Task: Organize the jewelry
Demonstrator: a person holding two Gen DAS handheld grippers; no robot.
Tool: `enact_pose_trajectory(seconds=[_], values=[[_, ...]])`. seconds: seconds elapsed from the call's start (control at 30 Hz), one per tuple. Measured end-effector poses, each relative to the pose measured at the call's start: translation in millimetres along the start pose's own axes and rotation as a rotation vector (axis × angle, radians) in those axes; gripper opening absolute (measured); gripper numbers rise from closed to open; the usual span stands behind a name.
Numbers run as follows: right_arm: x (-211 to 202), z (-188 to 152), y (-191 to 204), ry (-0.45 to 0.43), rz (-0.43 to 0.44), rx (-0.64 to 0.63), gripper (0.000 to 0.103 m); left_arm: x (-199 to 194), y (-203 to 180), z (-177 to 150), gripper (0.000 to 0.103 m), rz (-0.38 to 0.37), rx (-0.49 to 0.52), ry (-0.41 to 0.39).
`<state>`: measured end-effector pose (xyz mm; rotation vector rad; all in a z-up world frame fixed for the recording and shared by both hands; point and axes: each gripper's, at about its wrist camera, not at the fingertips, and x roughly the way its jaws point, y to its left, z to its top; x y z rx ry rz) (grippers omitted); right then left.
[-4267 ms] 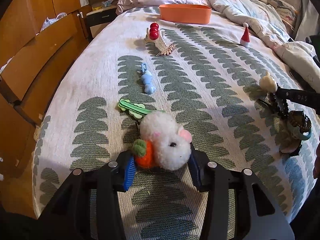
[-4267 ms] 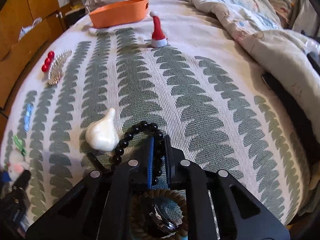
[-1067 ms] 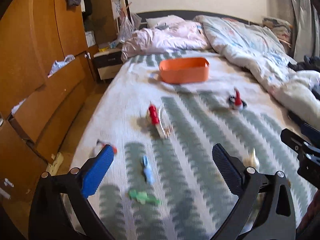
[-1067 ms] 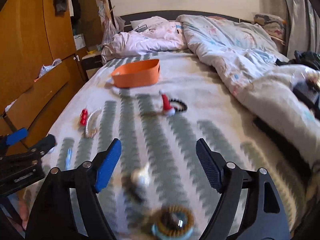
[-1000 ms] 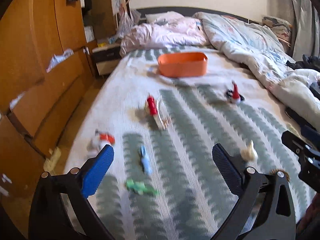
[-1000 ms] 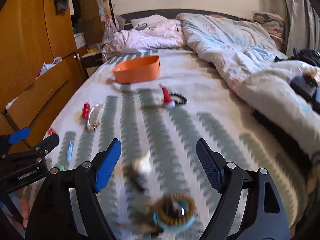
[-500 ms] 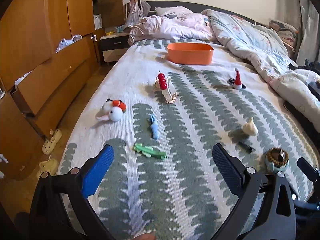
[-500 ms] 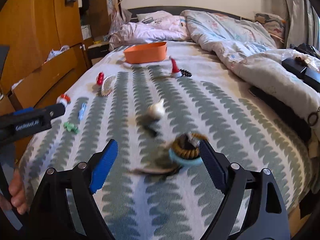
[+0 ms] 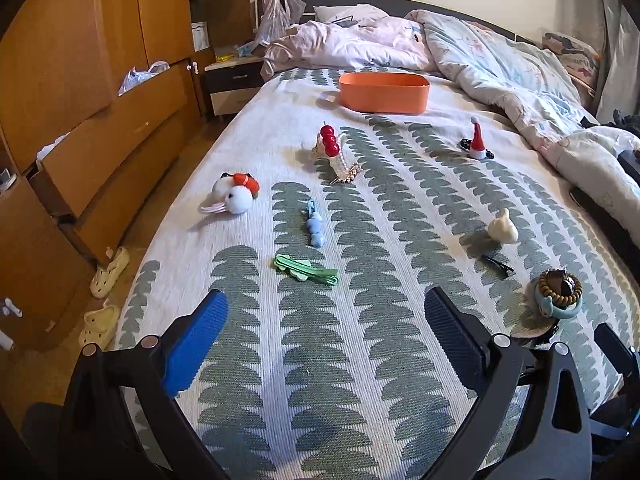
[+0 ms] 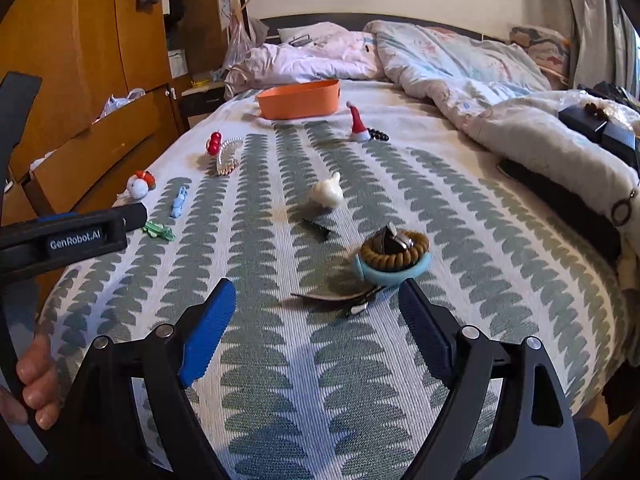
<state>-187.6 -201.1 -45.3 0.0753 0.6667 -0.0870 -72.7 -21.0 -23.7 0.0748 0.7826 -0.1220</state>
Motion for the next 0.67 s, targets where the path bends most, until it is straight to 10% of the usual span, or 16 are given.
enact_pose_trajectory(seconds=[0.67], values=[[-1.0,0.1,-10.1,-0.005,-0.008,0.031,0.085,-0.1,-3.5,-0.7,0.098,-0.052,0.004,0.014]])
